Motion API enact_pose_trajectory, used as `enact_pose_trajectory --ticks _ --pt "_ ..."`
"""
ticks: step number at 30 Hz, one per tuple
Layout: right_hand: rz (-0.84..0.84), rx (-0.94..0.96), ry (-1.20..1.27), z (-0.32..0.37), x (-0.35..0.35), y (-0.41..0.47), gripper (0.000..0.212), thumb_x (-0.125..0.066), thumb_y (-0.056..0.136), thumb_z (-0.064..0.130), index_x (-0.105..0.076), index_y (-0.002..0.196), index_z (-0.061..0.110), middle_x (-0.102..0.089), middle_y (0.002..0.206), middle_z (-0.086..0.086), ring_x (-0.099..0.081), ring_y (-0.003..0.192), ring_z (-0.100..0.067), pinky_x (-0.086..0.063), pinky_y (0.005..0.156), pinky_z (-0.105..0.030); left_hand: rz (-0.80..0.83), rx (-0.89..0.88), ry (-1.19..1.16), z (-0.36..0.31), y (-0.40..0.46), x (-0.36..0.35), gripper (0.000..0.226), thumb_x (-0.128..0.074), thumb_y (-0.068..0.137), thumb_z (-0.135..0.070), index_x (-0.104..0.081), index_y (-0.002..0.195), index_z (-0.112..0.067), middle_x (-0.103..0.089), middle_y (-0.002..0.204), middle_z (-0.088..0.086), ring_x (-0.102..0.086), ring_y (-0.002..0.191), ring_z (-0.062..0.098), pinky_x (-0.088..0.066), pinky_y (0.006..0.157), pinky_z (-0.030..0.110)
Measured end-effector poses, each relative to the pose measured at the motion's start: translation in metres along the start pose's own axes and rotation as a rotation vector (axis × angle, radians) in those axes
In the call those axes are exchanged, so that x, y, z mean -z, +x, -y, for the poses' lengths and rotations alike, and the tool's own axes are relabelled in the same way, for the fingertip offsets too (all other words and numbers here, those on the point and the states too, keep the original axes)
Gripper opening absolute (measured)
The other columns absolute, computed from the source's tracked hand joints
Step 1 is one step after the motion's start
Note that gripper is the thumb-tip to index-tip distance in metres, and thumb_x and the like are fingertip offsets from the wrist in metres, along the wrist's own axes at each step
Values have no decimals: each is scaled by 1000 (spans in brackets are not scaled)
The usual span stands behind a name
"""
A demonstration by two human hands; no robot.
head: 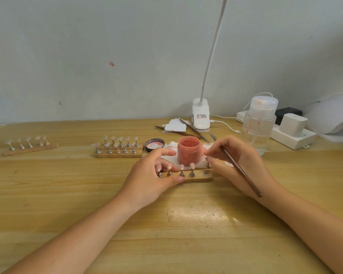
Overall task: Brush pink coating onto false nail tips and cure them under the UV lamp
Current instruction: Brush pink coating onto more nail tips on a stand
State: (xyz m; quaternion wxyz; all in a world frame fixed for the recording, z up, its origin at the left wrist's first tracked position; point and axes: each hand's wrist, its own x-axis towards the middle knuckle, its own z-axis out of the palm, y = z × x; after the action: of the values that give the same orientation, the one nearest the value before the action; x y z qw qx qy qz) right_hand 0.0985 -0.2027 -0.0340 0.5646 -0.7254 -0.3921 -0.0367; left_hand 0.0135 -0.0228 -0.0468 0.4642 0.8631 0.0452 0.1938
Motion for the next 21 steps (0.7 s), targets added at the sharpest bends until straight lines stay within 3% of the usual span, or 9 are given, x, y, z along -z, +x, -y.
enact_pose_trajectory --ticks 4,7,9,12,15,18,21 --pt "-160 48 -18 8 -6 -1 18 -68 76 -1 -59 87 10 -65 84 3 -64 78 -5 -51 78 -19 -8 -24 20 -4 -2 0 47 -80 65 -21 -54 101 -34 -65 80 -16 -52 72 -5 -36 65 4" --pt "-191 125 -70 13 -16 -5 19 -70 76 0 -60 89 10 -65 86 3 -63 80 -9 -52 81 -30 -62 -86 85 -10 -4 -1 47 -75 56 -49 -55 98 -40 -61 95 -20 -53 89 -5 -41 90 25" --pt "-188 186 -51 17 -24 -9 20 -70 76 -3 -60 91 6 -65 87 7 -64 79 -10 -52 79 -27 -135 -202 136 -14 -6 -1 43 -68 54 -62 -55 91 -44 -59 95 -24 -51 97 -6 -38 96 37" --pt "-159 275 -20 20 -34 -14 26 -71 75 -5 -58 91 12 -65 96 6 -63 78 -10 -51 77 -20 -199 -362 229 -14 -8 -4 22 -61 64 -60 -54 77 -43 -60 89 -25 -48 94 -10 -29 91 21" --pt "-123 316 -24 21 -40 -16 34 -70 76 0 -55 92 26 -64 99 1 -63 84 -6 -50 78 -16 -242 -408 225 -12 -9 -5 27 -55 68 -51 -52 91 -37 -58 93 -32 -45 87 -15 -24 84 12" --pt "-113 345 -58 21 -40 -16 33 -71 76 4 -56 95 26 -64 99 0 -63 86 -4 -49 79 -15 -286 -433 188 -13 -9 -5 25 -54 69 -46 -54 91 -33 -54 90 -41 -41 88 -24 -27 80 13" --pt "-143 312 -55 21 -39 -15 29 -73 76 7 -57 97 19 -65 99 -2 -65 82 -11 -52 77 -23 -296 -432 161 -14 -9 -5 6 -59 70 -45 -59 72 -39 -55 84 -42 -45 85 -22 -31 82 25"
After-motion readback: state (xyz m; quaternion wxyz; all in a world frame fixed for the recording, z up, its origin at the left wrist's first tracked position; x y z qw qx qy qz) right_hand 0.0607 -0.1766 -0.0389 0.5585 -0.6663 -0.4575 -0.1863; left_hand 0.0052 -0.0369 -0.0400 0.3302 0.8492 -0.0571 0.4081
